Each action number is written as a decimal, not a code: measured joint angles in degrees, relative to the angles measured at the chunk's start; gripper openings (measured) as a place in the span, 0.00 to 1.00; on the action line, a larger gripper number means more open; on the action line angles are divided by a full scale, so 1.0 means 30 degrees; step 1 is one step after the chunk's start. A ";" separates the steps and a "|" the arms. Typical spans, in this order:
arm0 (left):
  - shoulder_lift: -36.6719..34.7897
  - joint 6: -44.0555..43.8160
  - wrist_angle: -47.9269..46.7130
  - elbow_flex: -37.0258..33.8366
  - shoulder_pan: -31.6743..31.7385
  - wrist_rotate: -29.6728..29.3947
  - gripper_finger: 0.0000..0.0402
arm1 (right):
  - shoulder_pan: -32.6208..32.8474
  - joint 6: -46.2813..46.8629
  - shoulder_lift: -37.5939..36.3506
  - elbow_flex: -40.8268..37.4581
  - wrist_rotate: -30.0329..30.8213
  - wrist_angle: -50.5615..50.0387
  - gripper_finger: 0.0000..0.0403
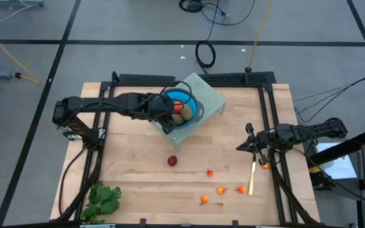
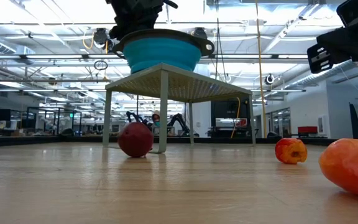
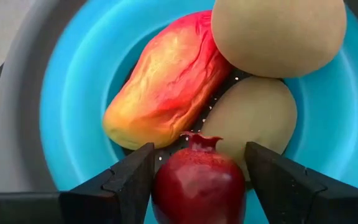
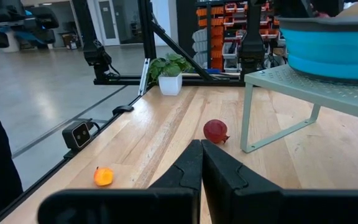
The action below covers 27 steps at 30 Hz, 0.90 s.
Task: Pick & Place Fruit
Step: Put the pomegranate into the collapsible colander on the shelf
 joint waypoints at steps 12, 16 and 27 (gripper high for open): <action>-0.0575 -0.0071 -0.0111 0.0866 0.0000 -0.0608 0.69 | -0.0003 0.0000 0.0000 0.0000 -0.0001 0.0000 0.00; -0.0588 -0.0072 -0.0289 0.1779 0.0000 -0.0663 0.69 | -0.0003 0.0000 0.0001 0.0000 -0.0001 0.0000 0.00; -0.0607 -0.0400 -0.0494 0.3930 -0.1273 -0.0345 0.68 | -0.0002 0.0000 0.0001 0.0000 -0.0001 0.0000 0.00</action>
